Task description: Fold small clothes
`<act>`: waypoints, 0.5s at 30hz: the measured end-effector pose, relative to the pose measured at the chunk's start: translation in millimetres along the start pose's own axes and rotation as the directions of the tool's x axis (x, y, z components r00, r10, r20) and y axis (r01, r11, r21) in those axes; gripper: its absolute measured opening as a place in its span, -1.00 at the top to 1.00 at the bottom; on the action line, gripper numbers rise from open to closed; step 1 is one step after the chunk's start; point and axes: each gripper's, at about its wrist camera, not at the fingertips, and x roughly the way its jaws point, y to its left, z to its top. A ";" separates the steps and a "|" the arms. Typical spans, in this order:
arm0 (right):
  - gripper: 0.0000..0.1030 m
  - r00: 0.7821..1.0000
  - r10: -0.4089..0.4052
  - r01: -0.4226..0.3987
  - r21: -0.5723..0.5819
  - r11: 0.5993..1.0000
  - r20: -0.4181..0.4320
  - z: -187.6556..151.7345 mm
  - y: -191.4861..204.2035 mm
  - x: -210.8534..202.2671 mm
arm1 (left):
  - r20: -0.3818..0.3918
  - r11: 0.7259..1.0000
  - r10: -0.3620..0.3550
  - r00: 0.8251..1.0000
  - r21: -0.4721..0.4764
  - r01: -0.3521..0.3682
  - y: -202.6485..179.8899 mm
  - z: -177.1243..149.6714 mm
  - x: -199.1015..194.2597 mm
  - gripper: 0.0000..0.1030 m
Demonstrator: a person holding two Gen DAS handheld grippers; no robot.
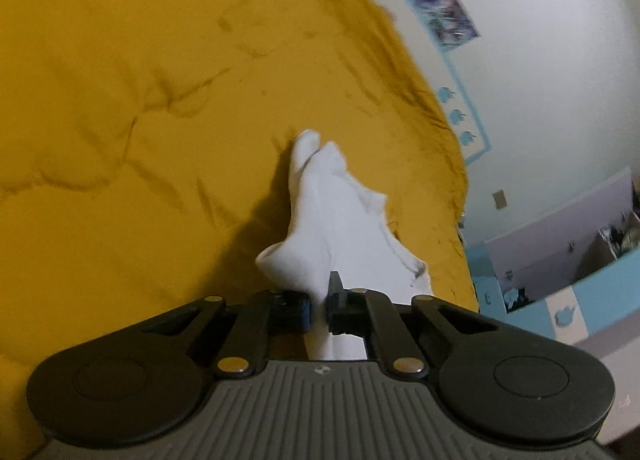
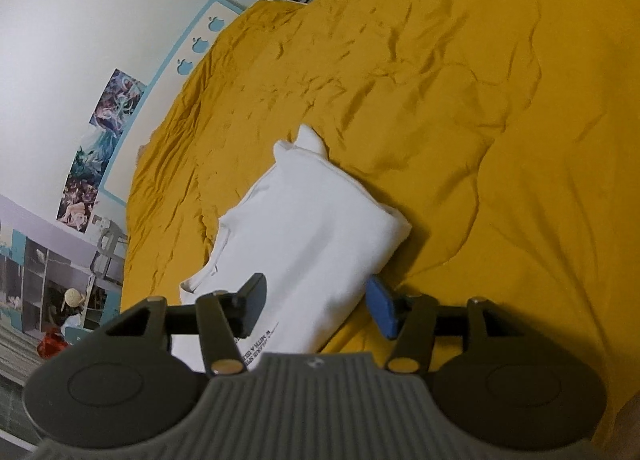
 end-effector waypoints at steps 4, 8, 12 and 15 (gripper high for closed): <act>-0.03 1.000 -0.001 0.001 0.015 1.000 -0.013 -0.6 -7.7 -3.8 | -0.015 0.997 -0.067 0.998 -0.041 0.066 7.6 0.8 -19.2 0.92; -0.03 0.999 -0.005 0.008 -0.078 0.997 0.039 -3.4 5.9 -12.9 | -0.017 0.996 0.094 0.995 0.002 -0.094 15.4 5.0 -26.6 0.90; -0.03 0.997 0.049 -0.030 -0.262 0.965 0.067 -9.7 40.6 -18.7 | -0.021 0.992 0.086 0.996 0.092 -0.084 -0.1 12.6 -34.1 0.49; -0.03 0.994 0.112 -0.104 -0.357 0.928 0.002 -16.3 71.8 0.8 | -0.050 0.967 0.054 0.997 0.253 -0.040 -41.3 18.3 -14.6 -0.17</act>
